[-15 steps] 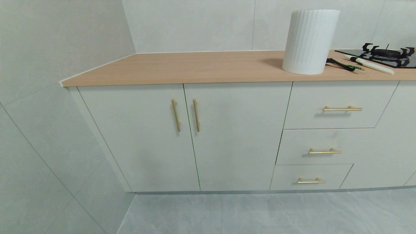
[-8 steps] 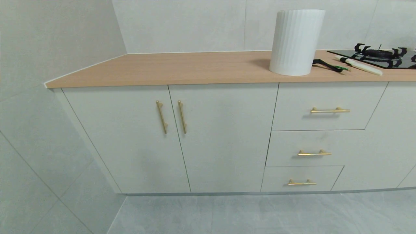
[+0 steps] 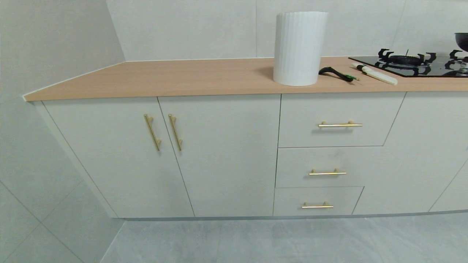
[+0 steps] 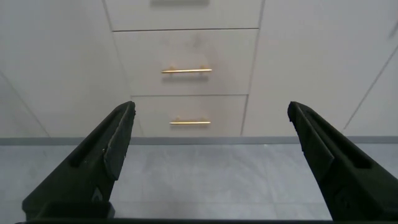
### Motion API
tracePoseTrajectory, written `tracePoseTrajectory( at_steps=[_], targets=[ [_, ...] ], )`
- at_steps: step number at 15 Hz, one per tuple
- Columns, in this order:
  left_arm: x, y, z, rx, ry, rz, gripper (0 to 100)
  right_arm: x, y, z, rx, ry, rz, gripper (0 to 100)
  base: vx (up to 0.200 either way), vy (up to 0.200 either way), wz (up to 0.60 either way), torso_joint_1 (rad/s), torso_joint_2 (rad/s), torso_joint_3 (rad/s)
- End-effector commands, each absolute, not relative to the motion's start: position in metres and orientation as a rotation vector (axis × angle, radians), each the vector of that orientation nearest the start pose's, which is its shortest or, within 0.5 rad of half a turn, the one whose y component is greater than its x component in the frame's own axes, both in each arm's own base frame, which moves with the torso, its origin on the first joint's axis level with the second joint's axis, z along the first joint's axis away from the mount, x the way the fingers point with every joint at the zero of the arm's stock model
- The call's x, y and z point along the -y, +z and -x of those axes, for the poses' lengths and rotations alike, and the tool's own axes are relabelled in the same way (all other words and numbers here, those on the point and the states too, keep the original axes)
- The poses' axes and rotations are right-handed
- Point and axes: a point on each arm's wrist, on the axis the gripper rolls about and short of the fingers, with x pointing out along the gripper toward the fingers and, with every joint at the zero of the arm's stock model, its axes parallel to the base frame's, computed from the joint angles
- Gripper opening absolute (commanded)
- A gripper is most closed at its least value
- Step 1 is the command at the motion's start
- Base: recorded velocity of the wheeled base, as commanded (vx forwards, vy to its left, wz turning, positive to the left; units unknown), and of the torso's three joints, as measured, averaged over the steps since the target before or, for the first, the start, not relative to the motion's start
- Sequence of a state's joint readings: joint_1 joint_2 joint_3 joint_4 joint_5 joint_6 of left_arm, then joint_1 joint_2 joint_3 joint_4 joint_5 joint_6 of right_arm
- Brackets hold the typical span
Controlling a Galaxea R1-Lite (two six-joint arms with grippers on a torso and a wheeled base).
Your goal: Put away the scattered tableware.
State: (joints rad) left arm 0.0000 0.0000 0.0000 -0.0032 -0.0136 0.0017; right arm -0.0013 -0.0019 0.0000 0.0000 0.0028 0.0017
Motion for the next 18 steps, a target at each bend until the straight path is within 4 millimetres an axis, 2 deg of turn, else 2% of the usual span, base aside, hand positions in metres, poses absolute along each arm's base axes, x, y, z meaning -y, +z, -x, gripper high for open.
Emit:
tracePoseTrajectory(
  at_steps=[1, 3, 13, 18],
  targets=[
    [0.0003, 0.0758, 0.0227, 0.002, -0.014, -0.002, 100, -0.0001, 0.0755, 0.0228, 0.0, 0.002, -0.002, 100, 0.0, -0.2, 0.0, -0.002, 0.0, -0.002],
    [0.0003, 0.0758, 0.0227, 0.002, -0.014, -0.002, 100, -0.0001, 0.0755, 0.0228, 0.0, 0.0, -0.003, 100, 0.0, -0.2, 0.0, 0.005, 0.0, 0.0],
    [0.0003, 0.0758, 0.0227, 0.002, -0.014, -0.002, 100, -0.0001, 0.0756, 0.0228, 0.002, 0.0, -0.002, 100, 0.0, 0.0, 0.0, 0.0, 0.0, 0.0],
    [0.0003, 0.0758, 0.0227, 0.002, -0.014, -0.002, 100, -0.0001, 0.0755, 0.0228, 0.0, 0.002, -0.002, 100, 0.2, 0.0, 0.0, 0.0, 0.0, 0.002]
  ],
)
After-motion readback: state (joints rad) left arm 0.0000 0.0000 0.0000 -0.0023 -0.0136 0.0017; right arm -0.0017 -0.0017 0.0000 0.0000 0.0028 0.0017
